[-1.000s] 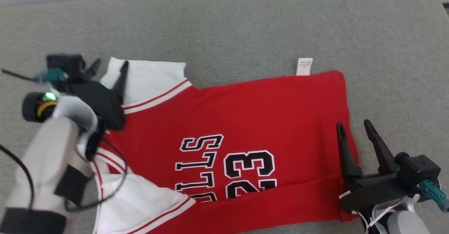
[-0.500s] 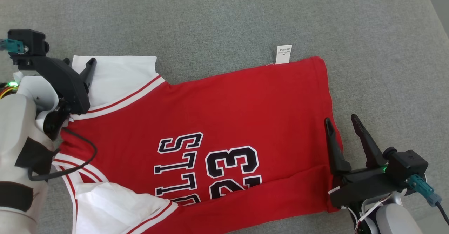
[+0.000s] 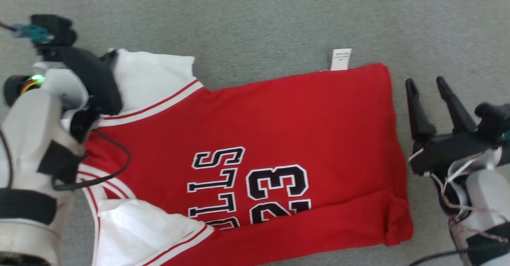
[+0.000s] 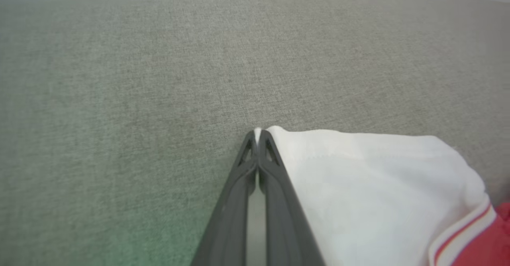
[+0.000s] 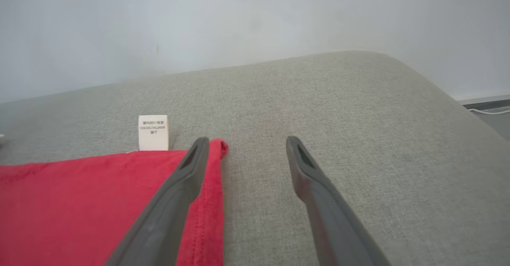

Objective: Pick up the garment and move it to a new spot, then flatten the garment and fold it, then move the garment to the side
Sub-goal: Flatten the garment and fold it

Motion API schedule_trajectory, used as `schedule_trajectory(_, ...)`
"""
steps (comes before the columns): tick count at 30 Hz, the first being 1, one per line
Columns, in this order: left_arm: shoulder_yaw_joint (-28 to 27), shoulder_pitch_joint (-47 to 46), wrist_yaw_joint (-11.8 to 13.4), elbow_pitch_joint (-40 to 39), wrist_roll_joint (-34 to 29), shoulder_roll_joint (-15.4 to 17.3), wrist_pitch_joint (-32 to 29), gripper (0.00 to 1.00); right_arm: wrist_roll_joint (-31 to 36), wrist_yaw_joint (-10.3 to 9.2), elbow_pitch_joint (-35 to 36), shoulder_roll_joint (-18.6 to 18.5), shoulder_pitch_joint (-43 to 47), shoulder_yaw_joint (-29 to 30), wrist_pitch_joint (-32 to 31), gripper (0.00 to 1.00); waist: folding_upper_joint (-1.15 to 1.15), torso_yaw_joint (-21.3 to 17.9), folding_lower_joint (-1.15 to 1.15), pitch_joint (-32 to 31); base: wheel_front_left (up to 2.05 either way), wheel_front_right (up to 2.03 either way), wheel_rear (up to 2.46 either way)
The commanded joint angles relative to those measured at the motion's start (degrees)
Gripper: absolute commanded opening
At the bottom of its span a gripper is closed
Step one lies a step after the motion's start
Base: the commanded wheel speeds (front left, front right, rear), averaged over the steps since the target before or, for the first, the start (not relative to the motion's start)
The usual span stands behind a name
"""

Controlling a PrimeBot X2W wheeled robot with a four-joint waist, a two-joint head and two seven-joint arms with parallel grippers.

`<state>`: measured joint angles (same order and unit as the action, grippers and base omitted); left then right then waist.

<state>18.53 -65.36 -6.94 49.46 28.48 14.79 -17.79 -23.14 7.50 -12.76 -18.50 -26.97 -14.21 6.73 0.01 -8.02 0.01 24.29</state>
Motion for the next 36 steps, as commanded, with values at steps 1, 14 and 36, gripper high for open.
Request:
schedule_trajectory(1,0.37,-1.07,-0.01,0.20,0.11,-0.72,0.43,0.00,-1.17,-0.02,-1.19,-0.95,-1.62,-0.89,-0.23,1.00,-0.01,2.33,-0.01,0.97,0.00,0.00,0.00)
schedule_trajectory(14,3.97,-5.94,-0.40,2.41,0.44,-4.98,4.01,0.00,-12.06,-0.01,-14.56,-6.12,-13.22,-10.24,-2.67,0.53,-0.01,6.72,-0.01,3.26,0.00,0.00,0.00)
schedule_trajectory(36,1.99,6.77,-0.41,-21.40,10.93,1.63,8.93,0.00,-15.62,-0.01,0.01,-18.11,-8.01,-20.88,3.94,0.00,-0.01,7.44,-0.01,-0.45,0.00,0.00,0.00)
